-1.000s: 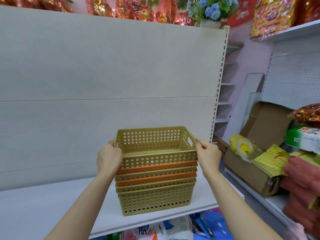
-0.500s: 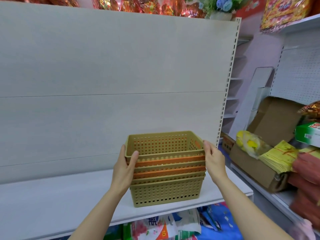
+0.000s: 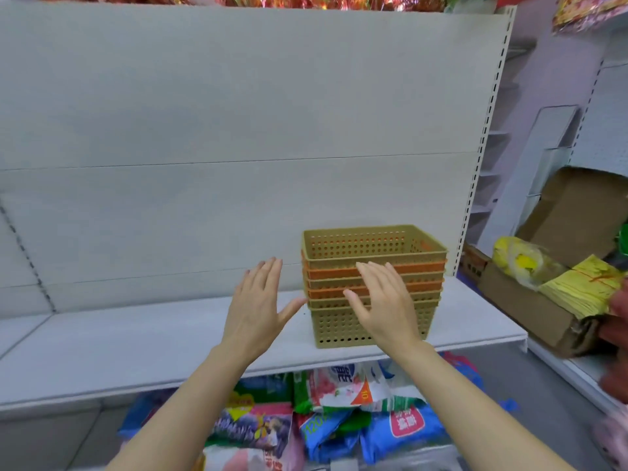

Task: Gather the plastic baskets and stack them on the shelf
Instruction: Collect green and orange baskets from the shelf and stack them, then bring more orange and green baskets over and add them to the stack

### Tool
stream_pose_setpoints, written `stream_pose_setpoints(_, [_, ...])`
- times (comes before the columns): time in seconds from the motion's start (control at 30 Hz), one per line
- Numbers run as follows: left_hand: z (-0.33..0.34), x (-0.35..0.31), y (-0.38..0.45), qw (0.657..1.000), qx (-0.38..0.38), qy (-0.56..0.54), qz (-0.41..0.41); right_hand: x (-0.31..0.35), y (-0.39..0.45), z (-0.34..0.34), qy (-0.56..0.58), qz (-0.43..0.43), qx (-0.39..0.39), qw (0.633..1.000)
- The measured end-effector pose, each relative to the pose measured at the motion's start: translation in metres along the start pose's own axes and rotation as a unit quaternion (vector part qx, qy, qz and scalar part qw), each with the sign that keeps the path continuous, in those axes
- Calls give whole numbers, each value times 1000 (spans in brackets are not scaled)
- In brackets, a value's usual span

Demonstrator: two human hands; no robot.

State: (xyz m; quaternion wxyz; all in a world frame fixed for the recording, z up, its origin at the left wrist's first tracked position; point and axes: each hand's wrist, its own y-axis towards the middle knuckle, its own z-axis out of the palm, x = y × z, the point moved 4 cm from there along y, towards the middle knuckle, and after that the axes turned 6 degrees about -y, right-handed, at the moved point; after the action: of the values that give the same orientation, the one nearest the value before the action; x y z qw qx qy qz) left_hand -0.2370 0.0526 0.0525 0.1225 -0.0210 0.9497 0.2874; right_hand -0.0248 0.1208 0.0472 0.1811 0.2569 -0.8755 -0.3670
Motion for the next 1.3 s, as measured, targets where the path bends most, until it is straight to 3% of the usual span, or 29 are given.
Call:
stream_pose_setpoints(0.13, [-31, 21, -48, 995, -55, 85, 12, 49, -18, 3, 28, -54, -15, 998])
stream_pose_setpoints(0.3, [-69, 71, -112, 985, -46, 162, -47, 113, -44, 6, 75, -88, -20, 993])
stream_pose_setpoints(0.53, [-130, 164, -185, 961, -42, 226, -155, 216, -56, 25, 127, -152, 30, 980])
stream_pose_setpoints(0.93, [-237, 341, -286, 917, -10, 293, -270, 422, -51, 86, 176, -178, 55, 967])
stream_pose_setpoints(1.3, [-291, 479, -301, 895, -35, 280, -346, 548, -25, 154, 165, -197, 49, 965])
